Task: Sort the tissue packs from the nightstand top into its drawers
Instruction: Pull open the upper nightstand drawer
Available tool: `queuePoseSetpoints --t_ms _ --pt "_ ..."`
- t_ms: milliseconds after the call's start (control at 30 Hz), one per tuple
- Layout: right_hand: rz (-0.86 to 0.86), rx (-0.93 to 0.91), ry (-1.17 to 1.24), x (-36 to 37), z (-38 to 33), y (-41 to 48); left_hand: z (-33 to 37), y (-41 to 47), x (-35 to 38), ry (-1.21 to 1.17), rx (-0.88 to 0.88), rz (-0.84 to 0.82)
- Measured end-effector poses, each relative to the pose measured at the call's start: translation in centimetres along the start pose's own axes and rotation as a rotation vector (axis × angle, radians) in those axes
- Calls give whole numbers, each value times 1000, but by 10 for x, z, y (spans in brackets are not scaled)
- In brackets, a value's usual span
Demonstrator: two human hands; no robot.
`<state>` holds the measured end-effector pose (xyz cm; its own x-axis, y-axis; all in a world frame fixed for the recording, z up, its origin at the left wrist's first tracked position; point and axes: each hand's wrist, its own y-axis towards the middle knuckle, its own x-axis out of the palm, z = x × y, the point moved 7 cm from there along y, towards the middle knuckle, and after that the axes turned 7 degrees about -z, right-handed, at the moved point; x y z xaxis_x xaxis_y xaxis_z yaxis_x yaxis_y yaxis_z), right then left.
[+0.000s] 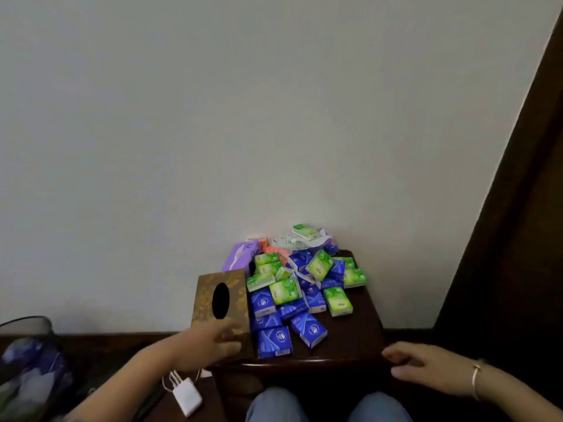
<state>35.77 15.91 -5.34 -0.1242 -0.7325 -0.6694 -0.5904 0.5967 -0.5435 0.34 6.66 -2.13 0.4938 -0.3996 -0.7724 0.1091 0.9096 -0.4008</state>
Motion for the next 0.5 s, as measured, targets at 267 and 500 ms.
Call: queuePoseSetpoints --t_ms 267,500 --pt "459 3 103 -54 8 85 8 93 -8 -13 -22 480" --pt "710 24 6 -32 37 141 33 142 31 410 -135 719"
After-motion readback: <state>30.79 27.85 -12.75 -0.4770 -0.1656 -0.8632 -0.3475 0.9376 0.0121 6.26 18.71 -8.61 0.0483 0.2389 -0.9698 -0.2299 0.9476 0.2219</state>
